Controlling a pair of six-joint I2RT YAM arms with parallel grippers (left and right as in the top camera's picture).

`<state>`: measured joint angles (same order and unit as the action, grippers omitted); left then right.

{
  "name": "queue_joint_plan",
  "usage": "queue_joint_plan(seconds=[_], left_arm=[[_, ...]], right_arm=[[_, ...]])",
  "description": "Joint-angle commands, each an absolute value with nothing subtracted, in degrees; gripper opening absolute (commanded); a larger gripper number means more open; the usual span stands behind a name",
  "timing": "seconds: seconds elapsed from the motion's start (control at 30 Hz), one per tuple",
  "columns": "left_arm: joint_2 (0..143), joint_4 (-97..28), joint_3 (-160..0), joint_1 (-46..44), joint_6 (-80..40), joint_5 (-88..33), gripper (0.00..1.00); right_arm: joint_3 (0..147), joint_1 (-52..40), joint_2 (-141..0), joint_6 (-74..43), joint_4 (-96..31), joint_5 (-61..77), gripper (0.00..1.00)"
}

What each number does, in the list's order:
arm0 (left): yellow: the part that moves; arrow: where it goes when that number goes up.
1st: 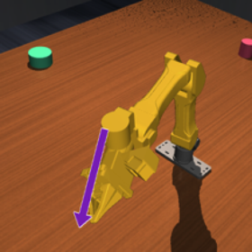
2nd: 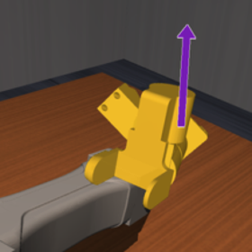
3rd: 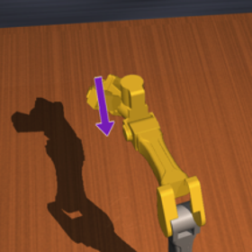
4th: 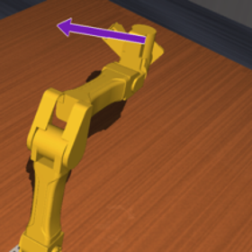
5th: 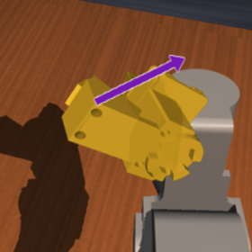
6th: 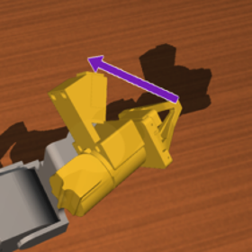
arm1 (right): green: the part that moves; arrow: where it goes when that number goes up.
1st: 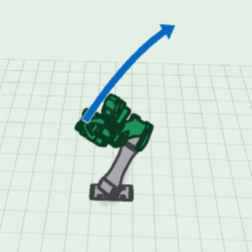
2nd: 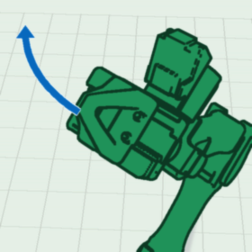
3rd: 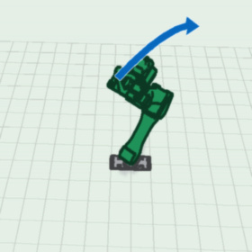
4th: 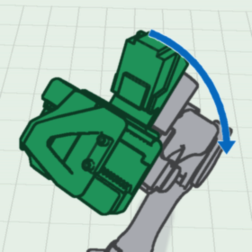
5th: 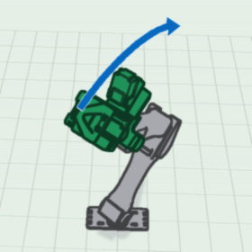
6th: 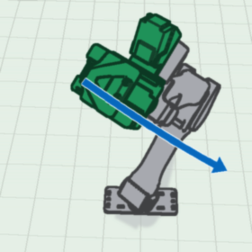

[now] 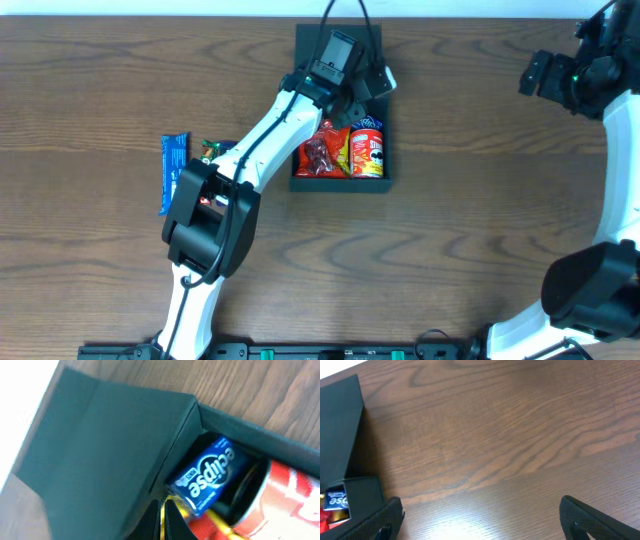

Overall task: Pack container
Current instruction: 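Lower the Eclipse box into the box's back corner and release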

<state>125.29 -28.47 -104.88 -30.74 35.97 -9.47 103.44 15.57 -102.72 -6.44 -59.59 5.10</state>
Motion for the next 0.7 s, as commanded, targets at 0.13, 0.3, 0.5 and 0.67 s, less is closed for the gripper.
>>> queue_joint_plan(seconds=[0.13,0.3,0.5,0.67], left_arm=[[126.3,-31.4,-105.8,-30.3,15.7,-10.6,0.06],[126.3,-32.3,-103.5,-30.3,15.0,-8.4,0.06],[127.5,-31.5,-103.2,-30.3,12.5,-7.0,0.06],[130.4,-31.3,-103.2,-30.7,10.0,-7.1,0.06]], right_arm=[[103.8,15.7,-102.3,-5.5,-59.6,4.9,0.99],[103.8,15.7,-102.3,-5.5,-59.6,4.9,0.99],[103.8,15.7,-102.3,-5.5,-59.6,4.9,0.99],[103.8,15.7,-102.3,-5.5,-59.9,4.9,0.99]])
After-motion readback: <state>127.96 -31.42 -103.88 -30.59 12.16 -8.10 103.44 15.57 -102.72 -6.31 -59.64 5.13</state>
